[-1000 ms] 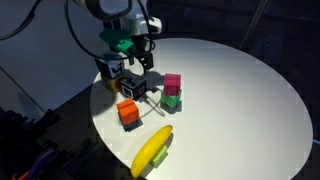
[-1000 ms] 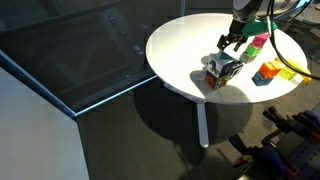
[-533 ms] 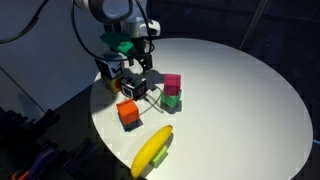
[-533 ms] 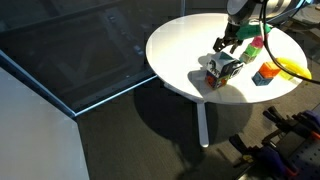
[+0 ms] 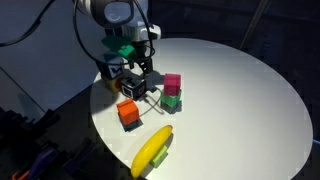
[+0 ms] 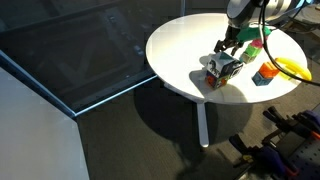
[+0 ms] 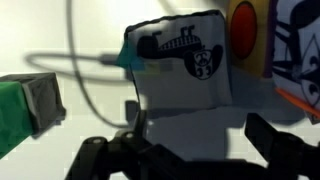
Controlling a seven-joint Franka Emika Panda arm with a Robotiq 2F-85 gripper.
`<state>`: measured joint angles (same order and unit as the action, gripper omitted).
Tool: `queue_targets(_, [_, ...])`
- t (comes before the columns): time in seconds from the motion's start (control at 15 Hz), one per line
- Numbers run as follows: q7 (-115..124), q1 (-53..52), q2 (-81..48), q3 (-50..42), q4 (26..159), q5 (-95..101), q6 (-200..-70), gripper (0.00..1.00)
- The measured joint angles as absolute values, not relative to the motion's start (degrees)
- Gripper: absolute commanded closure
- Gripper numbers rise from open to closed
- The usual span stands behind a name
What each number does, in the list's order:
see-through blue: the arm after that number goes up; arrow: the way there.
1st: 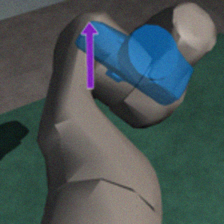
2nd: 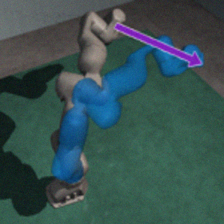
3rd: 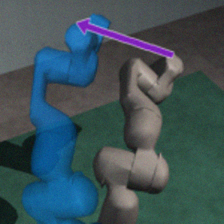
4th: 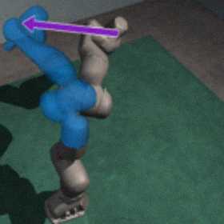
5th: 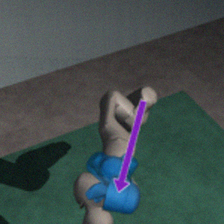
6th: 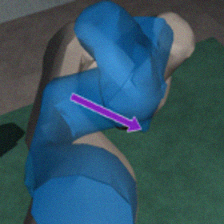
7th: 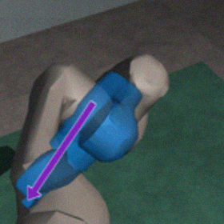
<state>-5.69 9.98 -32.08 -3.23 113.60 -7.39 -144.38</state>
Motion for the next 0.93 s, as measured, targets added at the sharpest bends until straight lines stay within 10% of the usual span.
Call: queue_targets(0.93, [-5.9,10.0,-32.5,-3.5,113.8,-6.2,-144.4,0.00])
